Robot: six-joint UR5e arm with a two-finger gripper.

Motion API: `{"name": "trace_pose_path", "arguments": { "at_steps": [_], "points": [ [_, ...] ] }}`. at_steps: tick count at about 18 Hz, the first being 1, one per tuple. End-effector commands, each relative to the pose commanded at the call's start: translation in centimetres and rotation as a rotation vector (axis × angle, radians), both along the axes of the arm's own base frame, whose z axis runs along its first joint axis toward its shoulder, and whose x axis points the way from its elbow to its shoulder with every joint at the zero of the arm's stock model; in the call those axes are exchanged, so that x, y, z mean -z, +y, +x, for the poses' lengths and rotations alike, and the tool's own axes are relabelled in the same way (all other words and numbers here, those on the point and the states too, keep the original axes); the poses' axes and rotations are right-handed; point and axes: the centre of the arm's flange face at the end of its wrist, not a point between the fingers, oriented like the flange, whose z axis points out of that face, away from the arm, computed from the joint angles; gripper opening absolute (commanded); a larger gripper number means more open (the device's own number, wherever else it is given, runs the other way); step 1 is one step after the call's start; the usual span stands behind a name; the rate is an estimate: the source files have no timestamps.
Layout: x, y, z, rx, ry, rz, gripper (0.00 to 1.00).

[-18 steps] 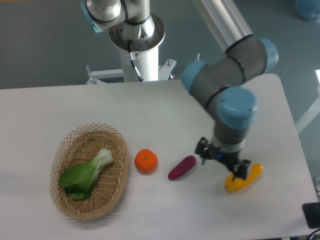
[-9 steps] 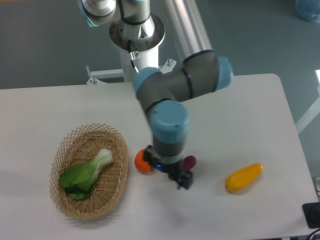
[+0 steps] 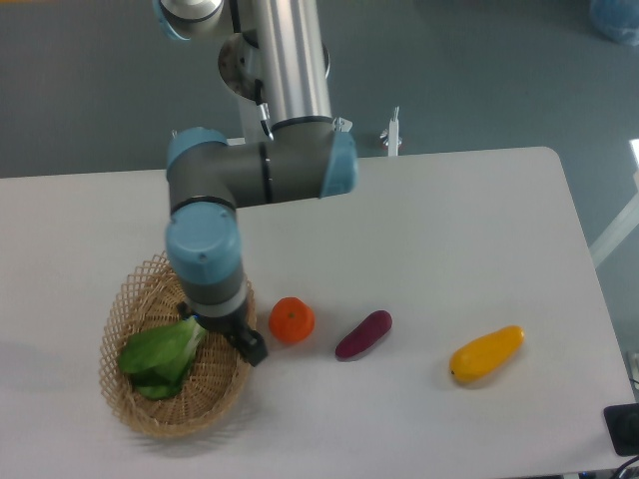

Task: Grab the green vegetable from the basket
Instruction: 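Move the open gripper across the table toward the wicker basket, then lower the gripper onto the bok choy stem and close it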

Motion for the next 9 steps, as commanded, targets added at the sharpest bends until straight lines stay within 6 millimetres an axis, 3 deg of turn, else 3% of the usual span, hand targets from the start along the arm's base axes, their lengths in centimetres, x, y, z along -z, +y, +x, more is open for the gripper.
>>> {"name": "trace_pose_path", "arguments": {
  "at_steps": [4, 9],
  "points": [
    [1.9, 0.3, 0.9, -0.045, 0.000, -0.029, 1.00],
    [2.7, 0.5, 1.2, -0.064, -0.002, -0.036, 1.00]
  ]
}}
